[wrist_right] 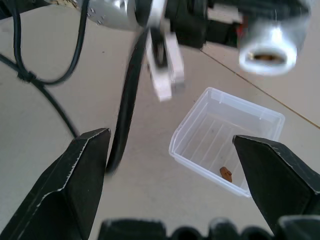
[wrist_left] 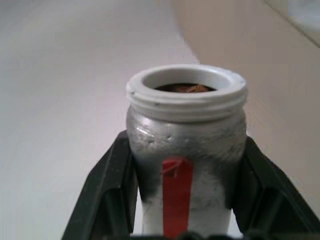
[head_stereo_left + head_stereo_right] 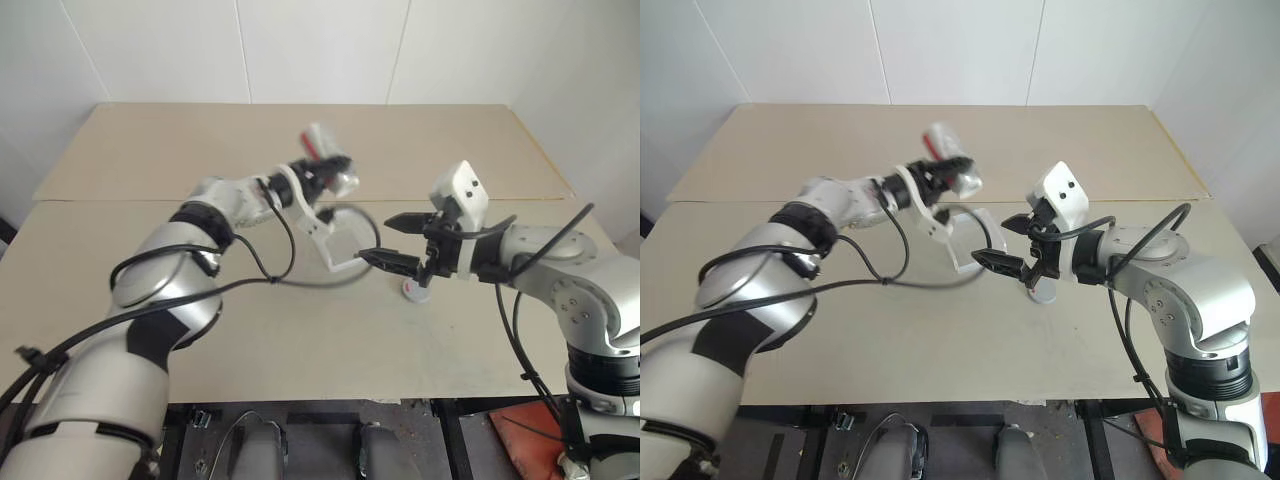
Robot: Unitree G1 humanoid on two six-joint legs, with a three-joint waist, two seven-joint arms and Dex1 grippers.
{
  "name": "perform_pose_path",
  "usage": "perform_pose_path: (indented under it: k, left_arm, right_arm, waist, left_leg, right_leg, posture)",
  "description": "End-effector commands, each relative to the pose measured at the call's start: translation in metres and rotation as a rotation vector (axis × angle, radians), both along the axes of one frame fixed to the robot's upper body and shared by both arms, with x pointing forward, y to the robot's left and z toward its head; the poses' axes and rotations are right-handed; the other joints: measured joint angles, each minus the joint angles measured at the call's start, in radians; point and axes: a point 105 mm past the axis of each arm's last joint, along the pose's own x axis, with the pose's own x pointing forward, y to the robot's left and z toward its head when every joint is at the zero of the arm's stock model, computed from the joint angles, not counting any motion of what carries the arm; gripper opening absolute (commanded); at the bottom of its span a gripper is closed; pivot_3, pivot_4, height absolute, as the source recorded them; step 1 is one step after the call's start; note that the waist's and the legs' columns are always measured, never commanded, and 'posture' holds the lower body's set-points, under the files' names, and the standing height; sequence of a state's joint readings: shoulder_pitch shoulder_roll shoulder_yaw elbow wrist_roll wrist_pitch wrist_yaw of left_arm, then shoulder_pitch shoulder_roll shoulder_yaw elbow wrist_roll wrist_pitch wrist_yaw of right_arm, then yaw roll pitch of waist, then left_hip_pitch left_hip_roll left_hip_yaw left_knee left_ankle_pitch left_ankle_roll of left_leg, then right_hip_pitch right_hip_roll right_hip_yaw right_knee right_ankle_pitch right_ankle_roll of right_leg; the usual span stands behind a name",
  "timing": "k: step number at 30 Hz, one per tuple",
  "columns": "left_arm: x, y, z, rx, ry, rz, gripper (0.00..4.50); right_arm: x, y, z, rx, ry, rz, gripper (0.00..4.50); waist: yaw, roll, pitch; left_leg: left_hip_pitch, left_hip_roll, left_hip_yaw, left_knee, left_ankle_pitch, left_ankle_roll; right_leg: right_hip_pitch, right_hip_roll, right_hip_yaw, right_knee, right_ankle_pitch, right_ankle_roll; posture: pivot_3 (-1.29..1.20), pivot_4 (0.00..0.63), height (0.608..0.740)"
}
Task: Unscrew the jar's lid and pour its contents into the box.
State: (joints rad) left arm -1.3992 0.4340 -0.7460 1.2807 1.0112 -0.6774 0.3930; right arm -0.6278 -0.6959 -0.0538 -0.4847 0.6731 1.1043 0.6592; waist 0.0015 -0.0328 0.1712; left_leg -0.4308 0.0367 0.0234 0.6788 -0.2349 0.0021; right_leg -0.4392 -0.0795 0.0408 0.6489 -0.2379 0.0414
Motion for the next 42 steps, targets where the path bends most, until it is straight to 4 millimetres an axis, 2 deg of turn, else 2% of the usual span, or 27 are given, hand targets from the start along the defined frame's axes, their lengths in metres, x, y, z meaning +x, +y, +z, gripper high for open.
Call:
perform_pose_path:
  k: [1,4,8,11,15,20,25,32,36,42]
  left_arm:
    - [-0.003,0.024,0.015,-0.408,0.237,-0.007,2.08]
    - [0.0,0.048,0.014,-0.809,0.513,-0.01,2.08]
    - [-0.008,0.082,0.01,-1.163,0.73,-0.041,2.08]
    - [-0.022,0.097,0.0,-1.329,0.862,-0.066,2.08]
    - [-0.037,0.106,-0.019,-1.433,0.974,-0.051,2.08]
    - [-0.052,0.108,-0.049,-1.474,1.048,-0.028,2.08]
    - [-0.057,0.106,-0.07,-1.444,1.071,0.012,2.08]
    - [-0.065,0.106,-0.083,-1.411,1.135,0.03,4.35]
    - [-0.083,0.119,-0.084,-1.355,1.157,0.068,4.46]
    - [-0.127,0.151,-0.072,-1.21,1.234,0.112,4.46]
  right_arm:
    - [-0.004,-0.003,0.01,0.011,-0.066,0.016,4.47]
    - [-0.004,-0.004,0.008,0.01,-0.067,0.019,4.47]
    - [-0.004,-0.003,0.008,0.021,-0.068,0.026,4.47]
    - [-0.003,-0.002,0.008,0.023,-0.069,0.027,4.47]
    - [-0.003,-0.002,0.008,0.024,-0.068,0.03,4.47]
    - [-0.004,-0.002,0.008,0.033,-0.066,0.027,4.47]
    - [-0.005,-0.002,0.008,0.032,-0.067,0.033,4.47]
    - [-0.006,0.0,0.007,0.027,-0.071,0.038,4.5]
    - [-0.007,-0.001,0.006,0.017,-0.072,0.029,4.5]
    - [-0.009,-0.007,0.0,0.0,-0.061,0.014,4.5]
  waist:
    - [0.0,0.0,0.0]
    - [-0.001,0.0,0.0]
    - [-0.005,0.0,0.0]
    - [-0.015,0.001,0.0]
    - [-0.015,0.001,0.0]
    - [-0.013,0.001,0.0]
    - [-0.013,0.001,0.0]
    - [-0.014,0.001,-0.001]
    - [-0.018,0.001,-0.001]
    - [-0.019,0.001,-0.001]
  left_leg:
    - [0.0,0.0,0.0,0.0,0.0,0.0]
    - [0.0,0.0,0.0,0.002,0.0,0.0]
    - [0.0,0.0,-0.001,0.004,0.0,-0.001]
    - [0.0,0.0,-0.002,0.004,0.0,0.0]
    - [0.004,0.0,-0.003,0.004,0.0,0.0]
    - [0.013,0.0,-0.005,0.004,0.0,0.0]
    - [0.014,0.0,-0.005,0.004,0.0,0.0]
    - [0.014,0.0,-0.005,0.003,0.0,0.0]
    - [0.015,0.0,-0.005,0.003,0.0,0.0]
    - [0.016,0.002,-0.003,0.001,0.0,0.0]
  right_leg:
    - [0.0,0.0,0.0,0.0,0.0,0.0]
    - [0.001,-0.001,0.0,0.001,0.0,0.0]
    - [0.002,-0.001,-0.001,0.001,0.0,0.0]
    - [0.003,0.0,-0.001,0.002,0.0,0.0]
    - [0.006,0.0,-0.001,0.002,0.0,0.0]
    - [0.017,0.0,-0.002,-0.001,0.0,0.0]
    - [0.018,0.0,-0.002,-0.001,0.0,0.0]
    - [0.017,0.0,-0.002,-0.001,0.0,0.0]
    - [0.017,0.0,-0.001,-0.001,0.0,0.0]
    - [0.016,0.001,0.0,-0.003,0.0,0.0]
  posture:
    - [0.0,0.15,0.74]
    - [0.0,0.15,0.74]
    - [0.0,0.15,0.74]
    - [0.0,0.15,0.74]
    - [0.0,0.15,0.74]
    - [0.0,0.15,0.74]
    - [0.0,0.15,0.74]
    - [0.0,0.15,0.74]
    - [0.0,0.15,0.74]
    - [0.0,0.15,0.74]
